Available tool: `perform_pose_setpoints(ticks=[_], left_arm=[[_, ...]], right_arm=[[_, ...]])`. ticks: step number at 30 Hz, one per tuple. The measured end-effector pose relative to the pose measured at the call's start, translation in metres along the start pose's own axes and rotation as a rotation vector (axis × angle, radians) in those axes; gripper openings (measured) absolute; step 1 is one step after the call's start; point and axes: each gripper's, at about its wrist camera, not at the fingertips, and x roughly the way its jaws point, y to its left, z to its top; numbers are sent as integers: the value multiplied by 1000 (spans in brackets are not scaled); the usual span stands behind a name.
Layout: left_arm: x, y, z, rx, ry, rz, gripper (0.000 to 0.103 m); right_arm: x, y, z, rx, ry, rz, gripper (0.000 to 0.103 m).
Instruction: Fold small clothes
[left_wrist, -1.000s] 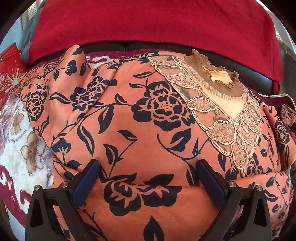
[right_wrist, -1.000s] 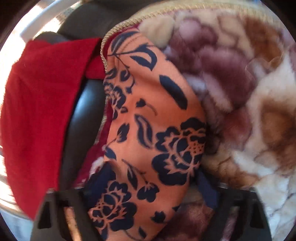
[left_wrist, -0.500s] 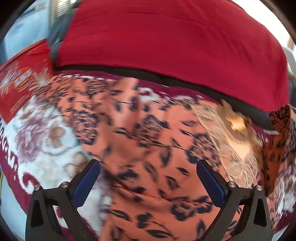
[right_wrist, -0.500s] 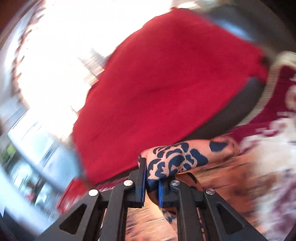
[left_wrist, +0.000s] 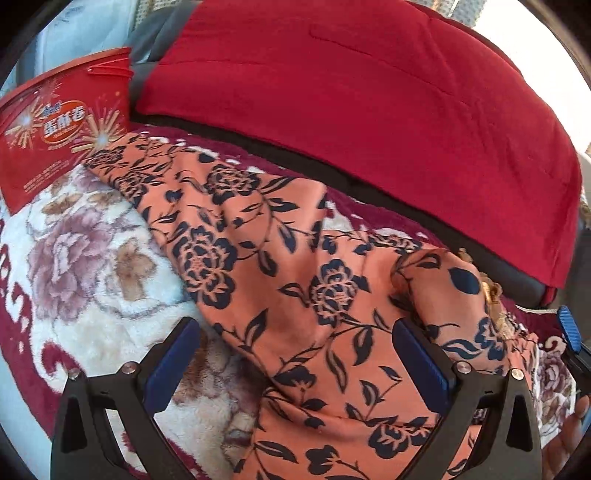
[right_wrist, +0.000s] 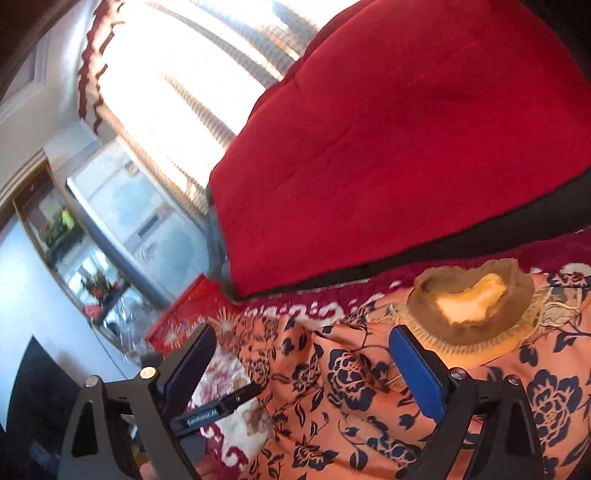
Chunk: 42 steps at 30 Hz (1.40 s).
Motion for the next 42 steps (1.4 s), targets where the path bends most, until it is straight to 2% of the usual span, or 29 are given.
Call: perform_pose_setpoints(ticks=[1, 2, 3, 7, 11, 12, 13, 14, 15, 17, 18, 19, 21, 23, 25, 27, 28, 29, 30, 31, 33, 36, 38, 41, 42], left_arm=[[-1, -3, 0, 4, -3, -15, 103], [-1, -7, 0, 4, -9, -36, 103], [1, -10, 2, 4, -16, -58, 103], [7, -25, 9, 22, -33, -136, 103], [27, -37, 23, -18, 2, -252, 100], [34, -38, 26, -39, 11, -279, 88], [39, -39, 28, -52, 15, -300, 65], [47, -41, 30, -62, 25, -333, 52], [52, -43, 31, -69, 42, -352, 37], [62, -48, 33, -87, 72, -371, 37], [67, -51, 34, -107, 82, -372, 44], [71, -52, 35, -131, 92, -370, 61], [77, -50, 35, -183, 96, -371, 85], [85, -46, 33, -248, 94, -386, 88], [97, -47, 32, -277, 146, -423, 88], [100, -52, 29, -275, 156, -473, 87], [100, -57, 29, -261, 153, -481, 84], [99, -64, 29, -229, 146, -488, 77], [98, -72, 29, -195, 142, -500, 53], [97, -78, 28, -165, 141, -520, 24], [93, -89, 26, -108, 136, -552, 1], [75, -99, 25, -57, 85, -584, 1], [52, -98, 30, -36, 1, -627, 1], [17, -83, 42, -36, -142, -639, 1], [12, -78, 45, -40, -167, -623, 1]], right_arm=[[-2, -6, 0, 8, -6, -31, 97], [10, -9, -24, 10, -8, -62, 96], [7, -18, -20, 29, -10, -103, 95], [-26, -59, -18, 139, -41, -175, 94], [-52, -101, -15, 234, -18, -297, 75], [-56, -115, -16, 274, -9, -334, 74], [-63, -130, -16, 318, -13, -362, 74], [-71, -141, -13, 339, -22, -378, 74], [-83, -159, -12, 375, -48, -430, 74], [-93, -179, -11, 415, -87, -515, 75], [-100, -189, -10, 421, -100, -561, 76], [-102, -198, -9, 422, -101, -591, 76], [-99, -212, -7, 438, -69, -629, 76], [-87, -223, -7, 441, -21, -632, 79], [-69, -234, -12, 424, 44, -643, 80], [-57, -242, -20, 411, 58, -654, 81], [-54, -241, -20, 393, 54, -658, 80], [-52, -239, -21, 366, 52, -663, 71], [-47, -232, -19, 318, 54, -649, 27], [-43, -231, -19, 296, 78, -645, 14], [-40, -220, -18, 252, 83, -681, 13], [-46, -209, -15, 220, 26, -694, 11], [-53, -206, -9, 213, -27, -711, 11], [-71, -206, -5, 220, -119, -776, 6], [-76, -209, -5, 209, -147, -844, 6]])
